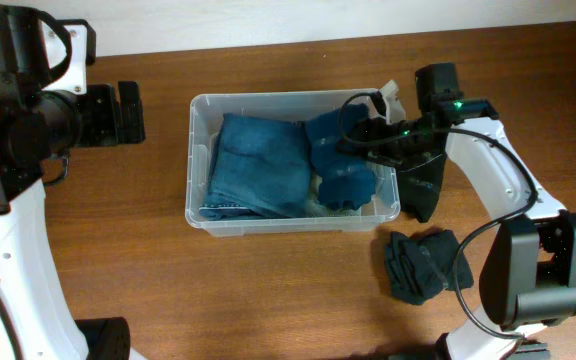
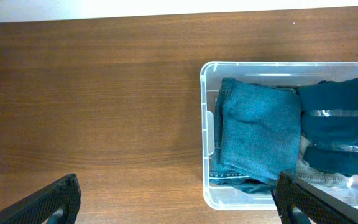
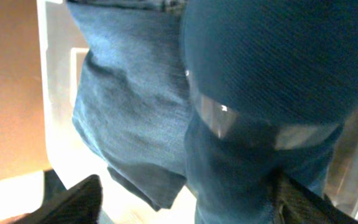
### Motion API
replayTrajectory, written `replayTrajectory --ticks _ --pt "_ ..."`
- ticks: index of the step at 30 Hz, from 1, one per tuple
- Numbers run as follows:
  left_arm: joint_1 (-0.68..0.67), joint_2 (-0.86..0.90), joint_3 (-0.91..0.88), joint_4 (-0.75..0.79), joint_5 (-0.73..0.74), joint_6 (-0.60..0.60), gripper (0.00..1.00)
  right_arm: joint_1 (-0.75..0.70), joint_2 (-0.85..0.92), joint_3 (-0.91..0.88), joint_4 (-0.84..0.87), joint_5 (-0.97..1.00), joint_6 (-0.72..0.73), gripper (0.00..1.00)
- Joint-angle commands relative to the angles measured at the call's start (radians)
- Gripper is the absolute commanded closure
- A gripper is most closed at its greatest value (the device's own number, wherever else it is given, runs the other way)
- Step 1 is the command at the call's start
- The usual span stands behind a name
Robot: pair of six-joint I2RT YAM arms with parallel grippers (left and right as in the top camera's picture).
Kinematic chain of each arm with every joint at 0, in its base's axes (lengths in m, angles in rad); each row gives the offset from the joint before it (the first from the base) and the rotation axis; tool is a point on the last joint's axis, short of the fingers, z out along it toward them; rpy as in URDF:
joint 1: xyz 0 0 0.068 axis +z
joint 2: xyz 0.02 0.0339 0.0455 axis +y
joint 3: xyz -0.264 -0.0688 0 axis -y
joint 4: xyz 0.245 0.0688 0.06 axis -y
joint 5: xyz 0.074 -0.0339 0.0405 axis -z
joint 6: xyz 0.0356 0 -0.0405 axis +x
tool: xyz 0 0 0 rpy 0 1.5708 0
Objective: Pack container
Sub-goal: 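Lift the teal garment and place it in the box's right side, then release and move the right gripper to the black garment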
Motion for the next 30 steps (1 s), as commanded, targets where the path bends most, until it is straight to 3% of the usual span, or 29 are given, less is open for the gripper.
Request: replayTrajectory --ticks 1,11,15,22,30 --pt "0.005 -0.018 -0.003 -0.001 -0.01 -0.006 0.01 -0.009 -0.078 0.043 -0.007 0.052 -0.015 0.15" --pt "0.004 -0.018 -0.003 -0.001 -0.01 -0.006 0.01 -0.109 -0.321 0.142 -0.096 0.211 0.001 0.13" --pt "0.004 -0.018 -0.003 -0.001 -0.01 -0.006 0.01 -0.275 -0.344 0.141 -0.142 0.214 0.031 0.01" --pt "0.004 -0.018 -0.003 0.0 -0.01 -0.006 0.01 -0.529 -0.227 0.109 -0.235 0.216 -0.027 0.02" --pt "0.004 -0.018 -0.003 -0.001 -0.01 -0.006 0.01 -0.538 0.023 -0.005 -0.195 0.214 -0.062 0.01"
